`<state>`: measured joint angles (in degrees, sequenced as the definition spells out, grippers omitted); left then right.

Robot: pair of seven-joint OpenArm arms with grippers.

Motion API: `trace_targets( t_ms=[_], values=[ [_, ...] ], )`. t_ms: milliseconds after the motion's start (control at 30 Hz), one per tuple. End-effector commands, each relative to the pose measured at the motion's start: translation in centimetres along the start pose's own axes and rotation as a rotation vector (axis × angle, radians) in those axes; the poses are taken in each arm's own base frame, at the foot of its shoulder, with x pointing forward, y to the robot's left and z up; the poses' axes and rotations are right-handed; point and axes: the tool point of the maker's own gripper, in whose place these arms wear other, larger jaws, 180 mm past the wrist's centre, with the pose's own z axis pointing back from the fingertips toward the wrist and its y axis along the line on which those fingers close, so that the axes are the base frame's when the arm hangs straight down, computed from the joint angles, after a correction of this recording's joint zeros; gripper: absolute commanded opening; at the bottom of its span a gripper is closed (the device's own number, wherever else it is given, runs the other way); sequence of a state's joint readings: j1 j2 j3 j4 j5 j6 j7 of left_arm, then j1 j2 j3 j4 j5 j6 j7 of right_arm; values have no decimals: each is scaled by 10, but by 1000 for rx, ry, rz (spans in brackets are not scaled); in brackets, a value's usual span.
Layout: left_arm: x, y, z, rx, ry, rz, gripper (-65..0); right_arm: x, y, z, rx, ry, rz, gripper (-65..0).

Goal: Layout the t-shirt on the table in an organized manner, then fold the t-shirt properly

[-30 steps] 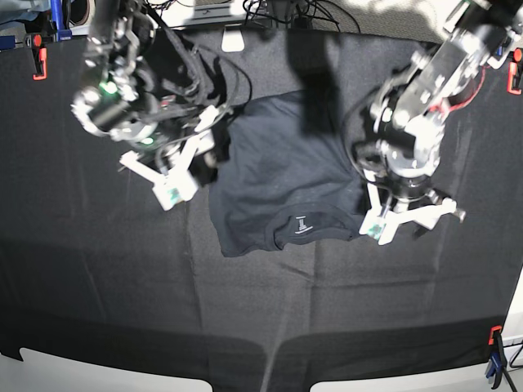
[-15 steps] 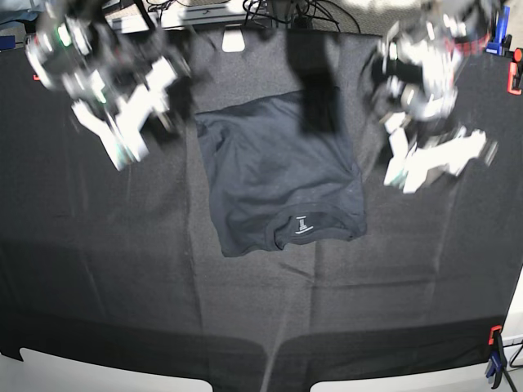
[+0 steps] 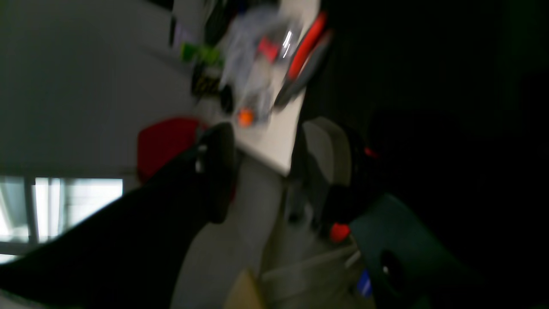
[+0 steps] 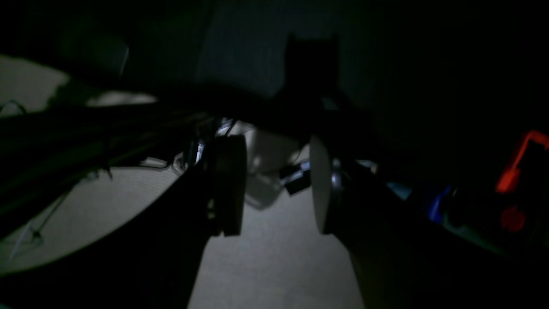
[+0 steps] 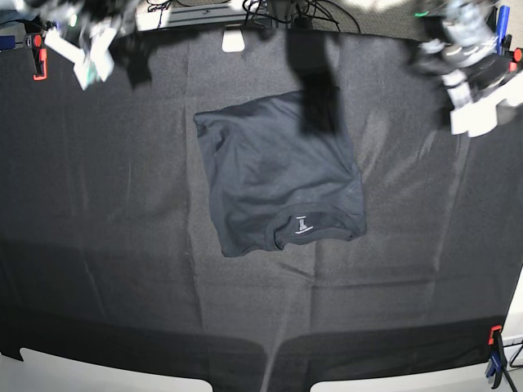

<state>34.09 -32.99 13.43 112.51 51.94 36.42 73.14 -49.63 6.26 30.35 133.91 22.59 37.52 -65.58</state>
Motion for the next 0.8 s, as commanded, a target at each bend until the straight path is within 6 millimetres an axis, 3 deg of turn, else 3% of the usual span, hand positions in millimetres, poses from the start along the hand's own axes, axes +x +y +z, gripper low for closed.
trace_targets(
  t_ms=[0,400,600,767],
  values=[
    [0,15,-1,48,-18,19,-381,1,4,5,14,-12,34,-414],
    [-88,67,-2,153,169,-91,-381,-33,19,13,56,88,22,-414],
    [-140,63,15,60,304,-146,-381,-31,38,18,161,53,3,-414],
    [-187,31,40,-120,393,-192,-381,-61,49,29,215,159,38,-414]
  ],
)
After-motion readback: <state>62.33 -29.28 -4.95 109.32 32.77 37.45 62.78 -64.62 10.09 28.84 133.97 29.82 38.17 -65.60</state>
